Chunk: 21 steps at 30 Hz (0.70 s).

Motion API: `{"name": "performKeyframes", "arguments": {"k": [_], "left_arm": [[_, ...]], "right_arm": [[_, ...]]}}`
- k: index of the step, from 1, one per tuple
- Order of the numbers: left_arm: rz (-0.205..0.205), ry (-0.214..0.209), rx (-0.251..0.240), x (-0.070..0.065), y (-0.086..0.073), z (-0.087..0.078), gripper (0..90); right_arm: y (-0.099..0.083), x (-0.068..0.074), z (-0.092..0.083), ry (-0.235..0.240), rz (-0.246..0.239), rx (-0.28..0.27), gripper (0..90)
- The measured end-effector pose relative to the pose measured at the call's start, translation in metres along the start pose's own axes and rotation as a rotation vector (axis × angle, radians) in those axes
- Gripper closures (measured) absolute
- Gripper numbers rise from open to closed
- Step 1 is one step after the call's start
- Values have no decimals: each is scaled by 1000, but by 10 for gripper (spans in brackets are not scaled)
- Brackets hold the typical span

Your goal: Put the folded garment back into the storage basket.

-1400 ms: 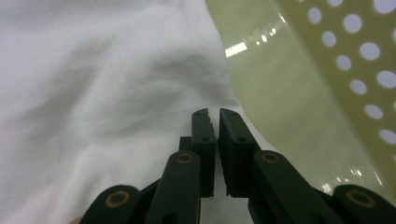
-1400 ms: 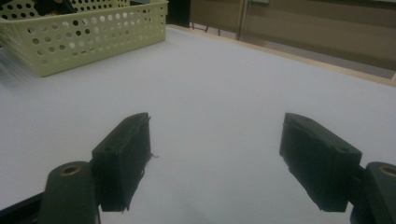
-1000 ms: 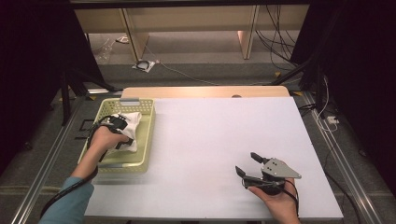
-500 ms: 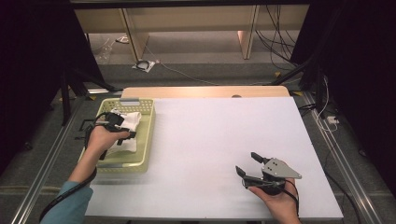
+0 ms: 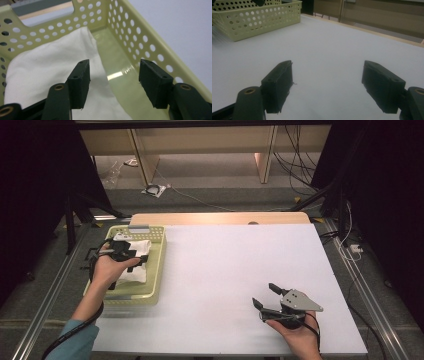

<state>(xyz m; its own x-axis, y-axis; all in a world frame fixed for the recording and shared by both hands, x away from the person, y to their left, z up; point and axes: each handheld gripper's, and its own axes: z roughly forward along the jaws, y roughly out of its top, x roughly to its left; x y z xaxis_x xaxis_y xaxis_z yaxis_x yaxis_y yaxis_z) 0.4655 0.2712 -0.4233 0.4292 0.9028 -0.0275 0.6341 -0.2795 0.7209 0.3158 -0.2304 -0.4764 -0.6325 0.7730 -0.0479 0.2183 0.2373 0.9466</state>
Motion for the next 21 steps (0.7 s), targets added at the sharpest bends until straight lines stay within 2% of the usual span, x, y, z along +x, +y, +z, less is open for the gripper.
{"name": "performKeyframes", "arguments": {"k": [2,3,4,5,15,21], "left_arm": [[-2,-4,-12,-1,0,-1,404],[0,-15,-47,-3,1,-2,398],[0,-15,-47,-3,1,-2,389],[5,-20,-73,-6,2,-4,370],[4,-58,-121,-18,3,-11,252],[-4,-89,-176,-23,2,-18,181]], "right_arm": [[0,0,0,0,0,-1,255],[0,0,0,0,0,-1,255],[0,0,0,0,0,-1,255],[0,0,0,0,0,0,255],[0,0,0,1,1,-1,255],[0,0,0,0,0,-1,255]]}}
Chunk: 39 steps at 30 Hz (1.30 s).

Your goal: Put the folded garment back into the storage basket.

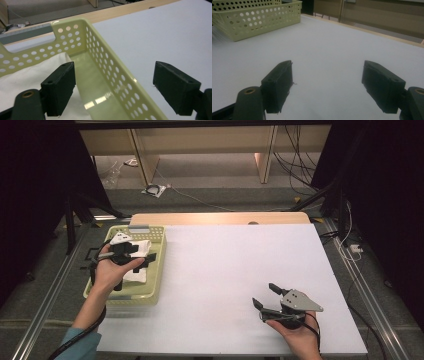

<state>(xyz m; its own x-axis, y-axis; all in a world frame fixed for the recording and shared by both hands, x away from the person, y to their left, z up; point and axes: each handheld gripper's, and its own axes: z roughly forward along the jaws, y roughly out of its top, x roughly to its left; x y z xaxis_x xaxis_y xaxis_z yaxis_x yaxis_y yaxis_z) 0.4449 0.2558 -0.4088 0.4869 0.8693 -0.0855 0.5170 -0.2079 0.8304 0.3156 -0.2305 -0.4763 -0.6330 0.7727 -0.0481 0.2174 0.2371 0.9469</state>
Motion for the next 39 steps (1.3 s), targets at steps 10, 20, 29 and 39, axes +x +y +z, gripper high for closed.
{"name": "performKeyframes", "arguments": {"k": [10,20,29,39], "left_arm": [[15,-63,-48,-14,-4,-8,114],[61,-154,-94,-32,-13,-15,82],[92,-158,-121,-44,-21,-22,83],[114,-166,-141,-54,-33,-30,102]], "right_arm": [[0,0,0,1,0,0,256],[1,-3,-2,-7,2,-4,257],[2,-4,-3,-12,-3,-2,258],[3,-5,-4,-23,-11,-7,258]]}}
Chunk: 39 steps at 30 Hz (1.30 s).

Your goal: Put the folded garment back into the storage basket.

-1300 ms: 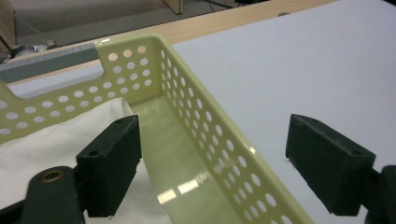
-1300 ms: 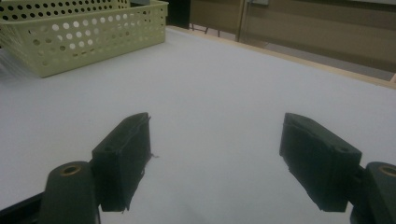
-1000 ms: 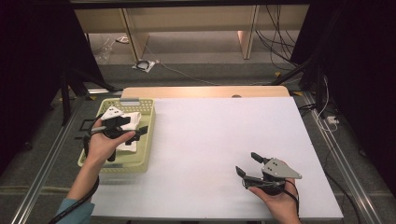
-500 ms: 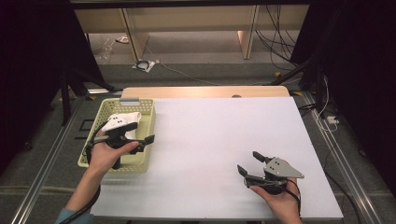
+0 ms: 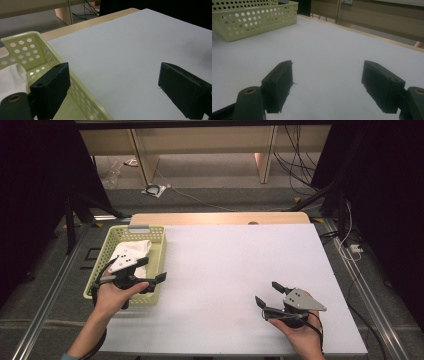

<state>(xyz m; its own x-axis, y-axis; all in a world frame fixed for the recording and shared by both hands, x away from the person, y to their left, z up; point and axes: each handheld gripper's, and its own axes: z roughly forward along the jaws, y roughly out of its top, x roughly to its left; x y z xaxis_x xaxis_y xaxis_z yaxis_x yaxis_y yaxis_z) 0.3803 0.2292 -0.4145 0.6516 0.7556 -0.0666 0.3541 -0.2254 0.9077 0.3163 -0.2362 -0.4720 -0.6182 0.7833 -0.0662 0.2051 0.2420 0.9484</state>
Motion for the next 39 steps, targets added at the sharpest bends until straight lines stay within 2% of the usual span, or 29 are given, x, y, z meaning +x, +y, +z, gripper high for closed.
{"name": "performKeyframes", "arguments": {"k": [6,12,19,24,27,34,39], "left_arm": [[12,6,-10,-5,-4,-3,102],[46,5,-27,-11,-9,-8,102],[62,-7,-41,-18,-18,-12,102],[80,-2,-37,-21,-23,-12,102],[112,-12,-38,-27,-27,-11,101],[138,-18,-39,-33,-34,-12,104],[159,-46,-47,-44,-38,-9,106]], "right_arm": [[1,-1,-1,-2,-6,0,257],[2,-5,-4,14,-3,-1,255],[2,-9,-7,14,-2,1,255],[1,-10,-7,14,-4,-4,255],[1,-10,-9,9,-1,-6,255],[-1,-10,-11,7,3,-3,255],[-2,-9,-11,11,0,3,255]]}}
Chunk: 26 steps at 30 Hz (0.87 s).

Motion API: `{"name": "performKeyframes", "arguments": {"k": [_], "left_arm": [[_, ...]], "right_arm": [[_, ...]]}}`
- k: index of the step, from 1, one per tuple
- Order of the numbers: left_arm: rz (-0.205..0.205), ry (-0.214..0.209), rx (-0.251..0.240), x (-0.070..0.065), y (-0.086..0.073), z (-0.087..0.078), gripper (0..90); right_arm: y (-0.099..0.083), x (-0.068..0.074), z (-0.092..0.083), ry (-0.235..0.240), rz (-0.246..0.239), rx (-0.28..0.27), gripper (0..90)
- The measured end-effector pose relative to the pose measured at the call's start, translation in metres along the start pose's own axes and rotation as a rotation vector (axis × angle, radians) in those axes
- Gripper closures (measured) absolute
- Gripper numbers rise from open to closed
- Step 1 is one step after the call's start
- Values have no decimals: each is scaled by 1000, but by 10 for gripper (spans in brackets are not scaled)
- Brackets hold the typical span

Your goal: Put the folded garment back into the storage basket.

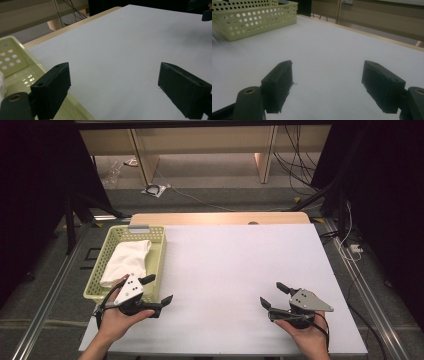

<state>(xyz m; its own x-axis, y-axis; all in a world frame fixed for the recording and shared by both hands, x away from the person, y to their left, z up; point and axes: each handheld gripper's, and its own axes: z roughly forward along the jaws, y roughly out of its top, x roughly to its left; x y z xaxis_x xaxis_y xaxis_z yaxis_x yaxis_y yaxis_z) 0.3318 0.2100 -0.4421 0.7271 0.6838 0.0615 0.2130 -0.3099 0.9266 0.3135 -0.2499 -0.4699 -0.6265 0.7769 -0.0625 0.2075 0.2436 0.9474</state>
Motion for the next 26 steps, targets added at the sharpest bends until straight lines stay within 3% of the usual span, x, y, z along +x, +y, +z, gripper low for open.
{"name": "performKeyframes", "arguments": {"k": [7,26], "left_arm": [[28,-6,15,-6,-2,6,110],[22,1,13,-6,-3,6,117]], "right_arm": [[0,1,0,-3,0,0,255],[-2,0,1,-5,10,6,254]]}}
